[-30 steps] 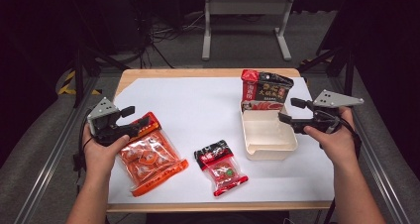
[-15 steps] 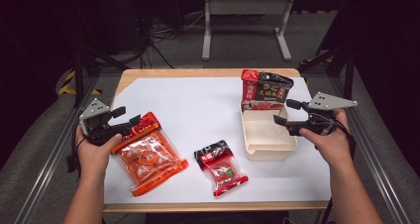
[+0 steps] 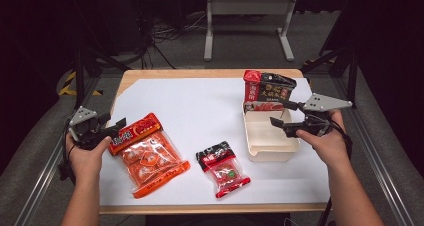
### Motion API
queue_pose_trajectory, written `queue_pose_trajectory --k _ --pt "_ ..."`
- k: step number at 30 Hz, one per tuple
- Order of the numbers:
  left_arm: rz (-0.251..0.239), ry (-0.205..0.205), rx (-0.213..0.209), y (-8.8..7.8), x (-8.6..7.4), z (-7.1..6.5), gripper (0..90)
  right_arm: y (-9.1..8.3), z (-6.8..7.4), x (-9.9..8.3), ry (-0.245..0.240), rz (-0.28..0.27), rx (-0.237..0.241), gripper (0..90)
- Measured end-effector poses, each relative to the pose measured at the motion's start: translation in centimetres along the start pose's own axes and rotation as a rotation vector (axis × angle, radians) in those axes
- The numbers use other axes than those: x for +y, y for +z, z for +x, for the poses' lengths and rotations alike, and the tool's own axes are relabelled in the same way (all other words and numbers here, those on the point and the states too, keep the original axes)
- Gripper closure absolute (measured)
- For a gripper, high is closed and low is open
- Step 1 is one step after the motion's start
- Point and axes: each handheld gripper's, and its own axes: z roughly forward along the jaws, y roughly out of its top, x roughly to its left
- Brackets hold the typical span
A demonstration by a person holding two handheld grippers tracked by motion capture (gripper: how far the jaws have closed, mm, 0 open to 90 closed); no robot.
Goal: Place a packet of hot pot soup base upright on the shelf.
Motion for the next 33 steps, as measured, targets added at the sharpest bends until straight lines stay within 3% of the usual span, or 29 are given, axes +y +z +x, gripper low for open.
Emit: queue_pose_trajectory --k 2,6,13,20,27,29,33 --pt "0.005 -0.003 0.007 0.1 -0.1 0.2 35.2 0.0 0.0 0.0 0.002 0.001 0.000 26.6" --pt "0.061 -0.020 0.062 0.7 -0.7 0.8 35.5 -0.1 0.0 -0.2 0.002 -0.001 0.003 26.1" --pt "0.110 -0.071 0.076 1.3 -1.5 1.8 35.1 -0.2 -0.1 -0.3 0.005 -0.003 0.005 25.9" --pt "0.156 -0.157 0.088 1.8 -2.4 3.1 34.5 0.1 0.2 -0.2 -0.002 -0.010 0.020 25.4" --pt "0.221 -0.193 0.117 2.2 -3.0 3.8 32.4 0.7 0.6 0.0 -0.013 -0.008 0.044 24.6" --pt "0.244 -0.227 0.118 2.4 -3.3 4.1 32.3 0.9 0.8 0.0 -0.017 -0.004 0.053 24.1" --pt "0.287 -0.252 0.135 2.7 -3.5 4.3 31.8 1.0 0.9 0.0 -0.022 -0.001 0.055 24.1"
